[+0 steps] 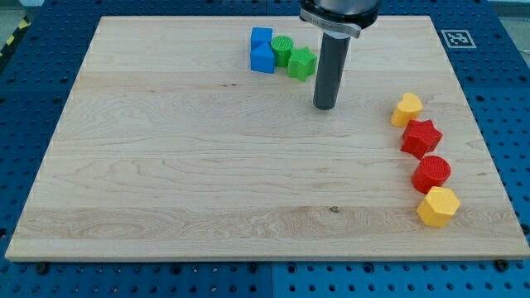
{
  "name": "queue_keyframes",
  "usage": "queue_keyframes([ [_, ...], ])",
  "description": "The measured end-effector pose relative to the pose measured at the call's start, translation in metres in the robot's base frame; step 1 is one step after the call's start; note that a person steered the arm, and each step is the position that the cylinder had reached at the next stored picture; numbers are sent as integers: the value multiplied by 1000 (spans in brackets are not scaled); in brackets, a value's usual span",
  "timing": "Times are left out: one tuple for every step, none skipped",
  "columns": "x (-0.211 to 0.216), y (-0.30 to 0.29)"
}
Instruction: Nudge the yellow heart right a bit
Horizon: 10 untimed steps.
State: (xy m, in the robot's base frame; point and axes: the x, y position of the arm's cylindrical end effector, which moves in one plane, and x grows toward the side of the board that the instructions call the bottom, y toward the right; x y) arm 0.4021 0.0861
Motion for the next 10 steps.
queue_keyframes([
  [0, 13],
  [1, 20],
  [2, 28],
  [3, 39],
  [3, 46],
  [3, 50],
  [3, 58],
  [3, 67],
  [3, 68],
  [3, 68],
])
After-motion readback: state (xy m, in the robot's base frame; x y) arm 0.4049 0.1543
